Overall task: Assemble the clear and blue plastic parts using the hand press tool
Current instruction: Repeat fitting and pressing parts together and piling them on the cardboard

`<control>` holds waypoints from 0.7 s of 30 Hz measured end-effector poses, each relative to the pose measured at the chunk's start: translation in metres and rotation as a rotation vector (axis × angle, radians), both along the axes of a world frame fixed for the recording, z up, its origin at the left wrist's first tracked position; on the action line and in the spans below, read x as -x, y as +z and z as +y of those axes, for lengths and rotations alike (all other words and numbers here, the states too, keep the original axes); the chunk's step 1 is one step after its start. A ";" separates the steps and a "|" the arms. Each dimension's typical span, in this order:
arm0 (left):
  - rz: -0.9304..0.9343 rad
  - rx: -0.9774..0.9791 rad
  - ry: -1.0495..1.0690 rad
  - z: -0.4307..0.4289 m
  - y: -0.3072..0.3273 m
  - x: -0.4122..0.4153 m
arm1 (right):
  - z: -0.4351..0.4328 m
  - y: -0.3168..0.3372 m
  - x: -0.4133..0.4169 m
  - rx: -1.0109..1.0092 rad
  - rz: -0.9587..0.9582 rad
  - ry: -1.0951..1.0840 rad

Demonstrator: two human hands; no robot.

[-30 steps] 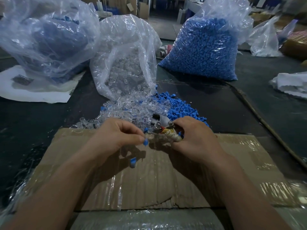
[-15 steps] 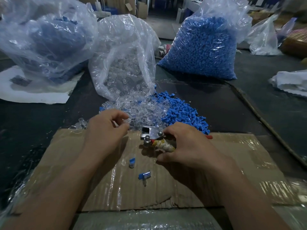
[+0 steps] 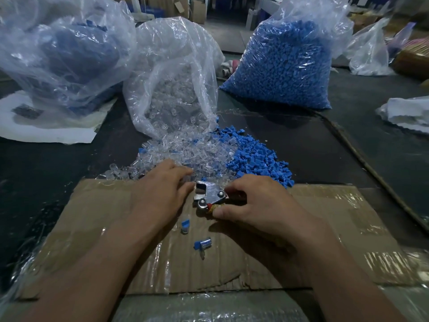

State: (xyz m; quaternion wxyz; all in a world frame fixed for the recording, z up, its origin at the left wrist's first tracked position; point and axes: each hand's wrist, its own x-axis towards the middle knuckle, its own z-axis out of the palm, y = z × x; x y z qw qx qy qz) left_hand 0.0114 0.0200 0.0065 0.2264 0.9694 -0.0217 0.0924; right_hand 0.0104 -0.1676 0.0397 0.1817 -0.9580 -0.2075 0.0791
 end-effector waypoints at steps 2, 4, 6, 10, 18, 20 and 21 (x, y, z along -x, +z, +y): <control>-0.012 0.021 -0.006 0.001 -0.001 0.000 | -0.001 0.000 -0.001 -0.053 -0.027 -0.027; -0.030 0.054 0.009 0.001 -0.001 -0.001 | -0.003 -0.002 -0.005 -0.098 -0.064 -0.070; -0.066 0.171 0.055 0.000 0.000 -0.001 | -0.008 -0.006 -0.011 -0.152 -0.124 -0.155; -0.119 0.475 0.128 -0.002 0.004 0.001 | -0.021 -0.012 -0.024 -0.226 -0.243 -0.334; -0.068 0.919 0.082 -0.006 0.005 0.007 | -0.019 -0.021 -0.036 -0.115 -0.205 -0.317; -0.082 0.885 0.081 -0.006 0.007 0.008 | -0.016 -0.022 -0.037 -0.068 -0.182 -0.296; -0.076 0.895 0.080 -0.006 0.009 0.009 | -0.015 -0.023 -0.037 -0.057 -0.177 -0.290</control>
